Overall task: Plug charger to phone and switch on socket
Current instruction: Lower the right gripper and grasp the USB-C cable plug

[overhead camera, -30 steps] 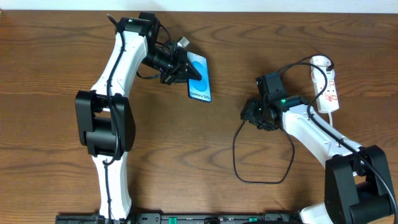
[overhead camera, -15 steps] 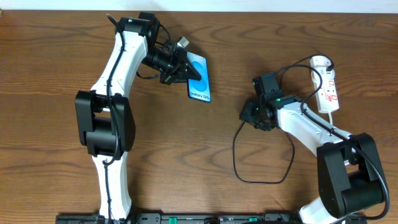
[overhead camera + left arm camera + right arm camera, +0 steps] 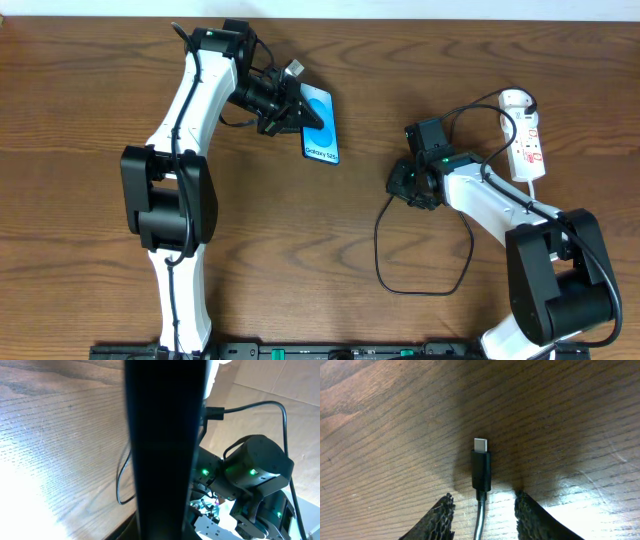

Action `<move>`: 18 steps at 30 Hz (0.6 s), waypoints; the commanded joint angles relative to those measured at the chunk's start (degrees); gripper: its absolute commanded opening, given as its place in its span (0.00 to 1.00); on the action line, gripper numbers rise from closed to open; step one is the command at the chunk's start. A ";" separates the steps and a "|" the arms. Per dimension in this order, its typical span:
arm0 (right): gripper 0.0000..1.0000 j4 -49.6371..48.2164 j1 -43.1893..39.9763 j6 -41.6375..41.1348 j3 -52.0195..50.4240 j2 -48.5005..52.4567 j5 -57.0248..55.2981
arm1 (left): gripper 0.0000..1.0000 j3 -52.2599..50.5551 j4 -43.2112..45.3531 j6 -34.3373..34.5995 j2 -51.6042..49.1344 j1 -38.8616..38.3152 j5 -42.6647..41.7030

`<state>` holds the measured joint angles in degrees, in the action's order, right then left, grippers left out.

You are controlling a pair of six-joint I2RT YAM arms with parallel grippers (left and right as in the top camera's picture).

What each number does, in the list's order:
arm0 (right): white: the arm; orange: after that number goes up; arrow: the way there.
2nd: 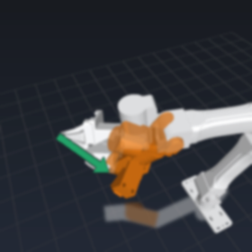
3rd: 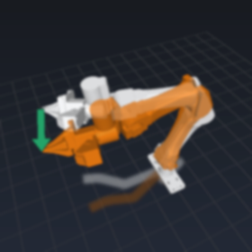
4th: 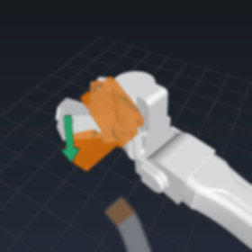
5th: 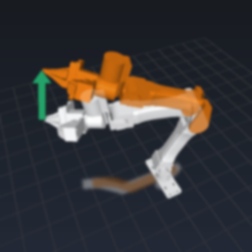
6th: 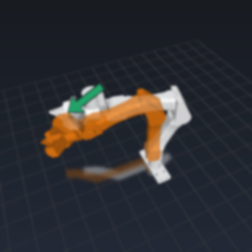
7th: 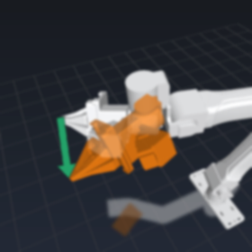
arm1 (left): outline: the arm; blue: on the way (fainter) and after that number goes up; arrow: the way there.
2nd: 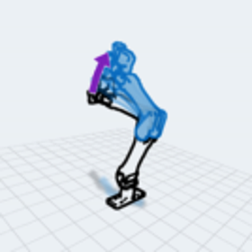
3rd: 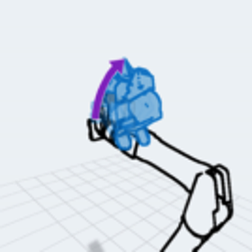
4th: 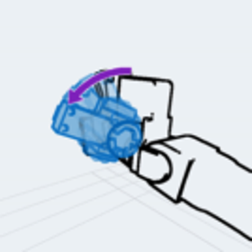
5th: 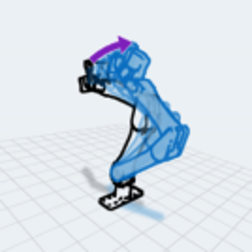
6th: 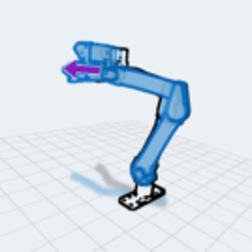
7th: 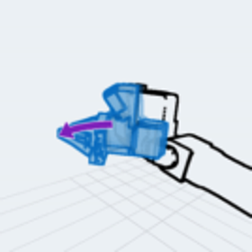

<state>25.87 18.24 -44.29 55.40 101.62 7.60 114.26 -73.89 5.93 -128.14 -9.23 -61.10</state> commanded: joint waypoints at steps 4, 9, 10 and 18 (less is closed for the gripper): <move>0.30 -0.35 0.24 -0.92 -0.35 3.26 -1.53 | 0.07 1.11 -0.20 -0.98 2.36 0.13 -0.98; 0.30 -0.63 0.24 -1.09 -0.35 4.07 -1.46 | 0.07 1.11 -0.20 -0.98 2.36 0.13 -0.98; 0.30 -0.70 0.22 -1.09 -0.35 4.07 -1.46 | 0.07 1.11 -0.20 -0.98 2.36 0.13 -0.98; 0.21 -0.59 0.17 -1.11 -0.35 4.07 -1.18 | 0.07 1.11 -0.20 -0.96 2.34 0.13 -0.98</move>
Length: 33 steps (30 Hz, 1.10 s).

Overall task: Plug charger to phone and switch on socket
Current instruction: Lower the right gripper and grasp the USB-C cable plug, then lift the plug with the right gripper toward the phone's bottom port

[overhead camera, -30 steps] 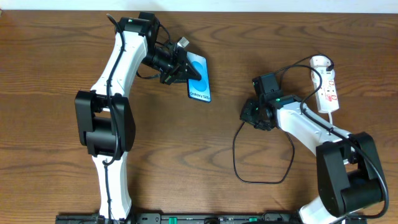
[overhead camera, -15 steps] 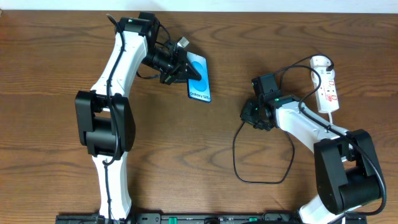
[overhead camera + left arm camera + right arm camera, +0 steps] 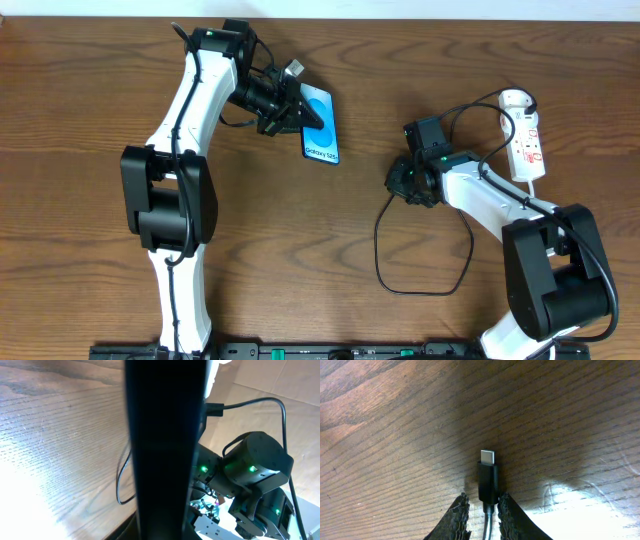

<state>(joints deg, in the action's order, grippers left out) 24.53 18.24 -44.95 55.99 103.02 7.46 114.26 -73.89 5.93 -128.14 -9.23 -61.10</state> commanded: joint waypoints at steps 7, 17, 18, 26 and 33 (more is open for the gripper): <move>0.15 0.72 0.17 -0.44 -0.94 2.67 -1.09 | 0.07 1.11 -0.20 -0.98 2.36 0.13 -0.98; 0.01 -1.20 -0.70 5.18 -0.04 2.27 5.35 | 0.07 1.11 0.83 -1.01 2.36 0.15 -4.44; 0.01 -1.18 -1.09 6.21 0.37 2.03 7.17 | 0.07 1.11 1.81 -1.01 2.36 0.15 -6.69; 0.01 -1.20 -6.40 17.09 1.66 -4.66 27.52 | 0.07 1.11 18.40 -0.52 2.36 0.15 -28.96; 0.01 -1.62 -10.69 28.46 1.66 -11.58 47.78 | 0.08 1.14 20.55 0.35 2.47 0.13 -28.94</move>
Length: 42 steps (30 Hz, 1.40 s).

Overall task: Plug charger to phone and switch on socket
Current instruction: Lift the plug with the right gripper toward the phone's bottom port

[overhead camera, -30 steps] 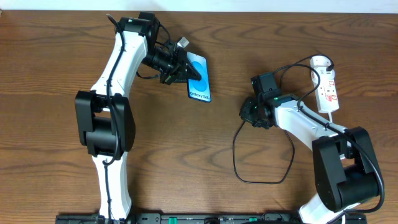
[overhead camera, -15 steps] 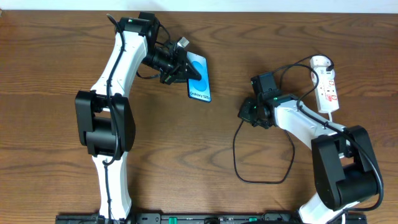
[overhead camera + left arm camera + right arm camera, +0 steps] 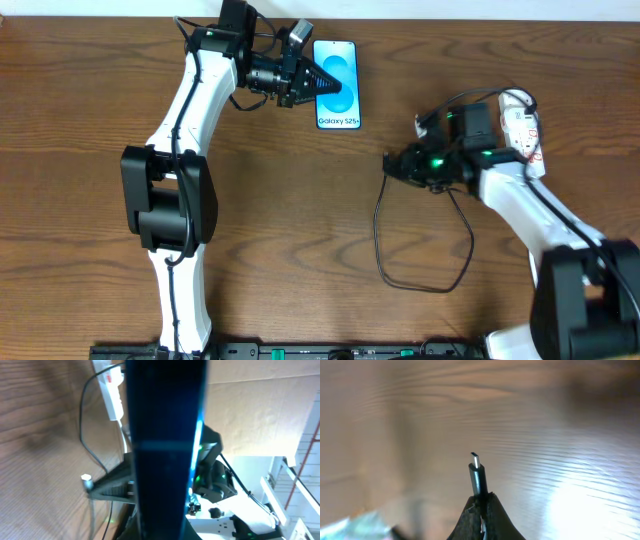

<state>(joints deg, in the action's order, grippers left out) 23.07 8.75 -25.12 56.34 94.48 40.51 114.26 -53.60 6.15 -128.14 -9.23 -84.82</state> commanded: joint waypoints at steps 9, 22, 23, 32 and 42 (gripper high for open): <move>0.01 -5.97 -1.20 13.11 1.31 -5.11 36.89 | 0.07 1.18 7.74 1.14 8.74 0.09 -0.92; 0.01 -17.11 0.94 0.50 1.31 -6.67 36.33 | 0.07 1.16 8.57 5.57 13.38 -3.06 11.63; 0.01 -18.47 1.64 -1.25 1.31 -6.95 35.69 | 0.07 1.16 9.07 5.62 13.38 -3.50 11.63; 0.01 -22.75 3.54 -5.31 1.31 -10.01 31.45 | 0.07 1.16 13.44 12.00 13.38 -3.21 12.41; 0.01 -24.57 3.56 -8.31 1.31 -10.58 27.93 | 0.07 1.16 13.44 12.41 13.38 -2.99 5.46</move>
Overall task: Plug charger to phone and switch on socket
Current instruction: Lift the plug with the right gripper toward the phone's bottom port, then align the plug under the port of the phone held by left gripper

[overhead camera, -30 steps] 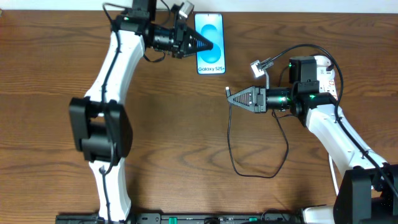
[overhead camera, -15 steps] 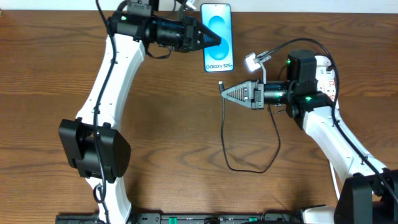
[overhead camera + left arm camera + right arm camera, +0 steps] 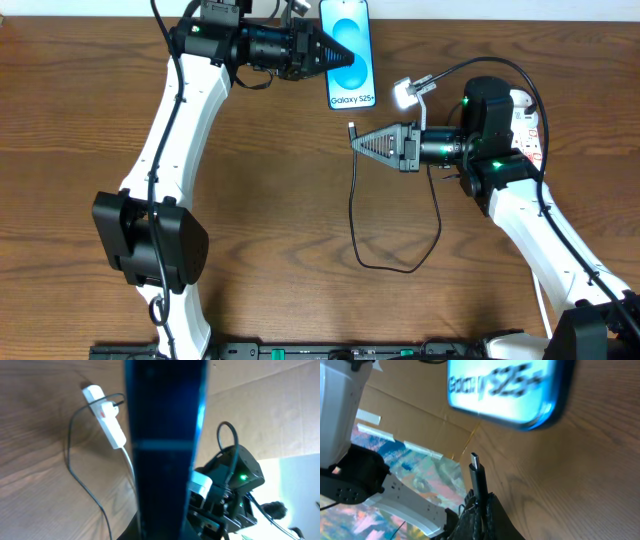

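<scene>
The phone (image 3: 350,55), blue screen lit with "Galaxy S25+", is held up off the table by my left gripper (image 3: 340,55), which is shut on its left edge. In the left wrist view the phone (image 3: 165,445) fills the middle as a dark edge-on bar. My right gripper (image 3: 362,141) is shut on the black charger plug (image 3: 352,129), just below the phone's lower end. The right wrist view shows the plug (image 3: 478,476) pointing up at the phone's bottom edge (image 3: 512,390), a short gap between them. The white socket strip (image 3: 527,125) lies at the right.
The black cable (image 3: 385,262) hangs from the plug and loops over the brown table (image 3: 260,220) before running back right toward the socket strip. The left wrist view shows the strip (image 3: 105,417) with its cable on the wood.
Both arms have risen. The phone has moved right and a little up the overhead view. My right gripper with the plug has swung left and now sits just under the phone's lower end.
My left gripper held the phone low near the table while my right gripper stood open around the plug lying on the wood. Then the right fingers closed in on the plug. Then the plug was lifted and the phone raised near the far edge. Now plug and phone nearly meet.
</scene>
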Action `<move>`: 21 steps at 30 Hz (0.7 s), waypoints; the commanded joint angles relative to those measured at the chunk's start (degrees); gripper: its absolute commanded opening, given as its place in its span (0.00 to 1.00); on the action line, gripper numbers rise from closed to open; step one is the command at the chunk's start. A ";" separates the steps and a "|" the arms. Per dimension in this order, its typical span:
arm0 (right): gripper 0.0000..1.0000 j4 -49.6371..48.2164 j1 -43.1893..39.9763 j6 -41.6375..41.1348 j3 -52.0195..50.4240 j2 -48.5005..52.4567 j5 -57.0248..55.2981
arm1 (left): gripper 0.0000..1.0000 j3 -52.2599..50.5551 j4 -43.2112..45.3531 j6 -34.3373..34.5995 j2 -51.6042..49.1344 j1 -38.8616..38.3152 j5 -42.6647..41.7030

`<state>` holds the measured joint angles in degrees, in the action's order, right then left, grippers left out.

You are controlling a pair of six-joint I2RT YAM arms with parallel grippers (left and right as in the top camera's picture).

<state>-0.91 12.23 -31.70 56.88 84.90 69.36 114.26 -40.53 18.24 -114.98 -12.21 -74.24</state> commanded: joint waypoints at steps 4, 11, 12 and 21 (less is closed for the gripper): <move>0.01 -3.50 0.09 -4.17 0.76 -1.01 -0.90 | 0.07 1.16 0.37 0.31 0.22 -0.02 -6.25; 0.01 -5.99 0.09 -7.26 0.76 -1.01 -0.85 | 0.07 1.16 0.37 0.28 0.22 -0.02 -6.32; 0.01 -5.99 0.09 -7.23 0.76 -1.01 -0.85 | 0.07 1.16 0.39 0.31 0.22 -0.02 -6.32; 0.01 -6.23 -0.35 -7.48 0.76 -1.01 -0.13 | 0.07 1.16 0.61 -0.17 0.22 -0.02 -6.10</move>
<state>-6.92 12.14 -38.57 56.88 84.90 68.53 114.26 -40.47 18.22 -115.00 -12.23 -77.91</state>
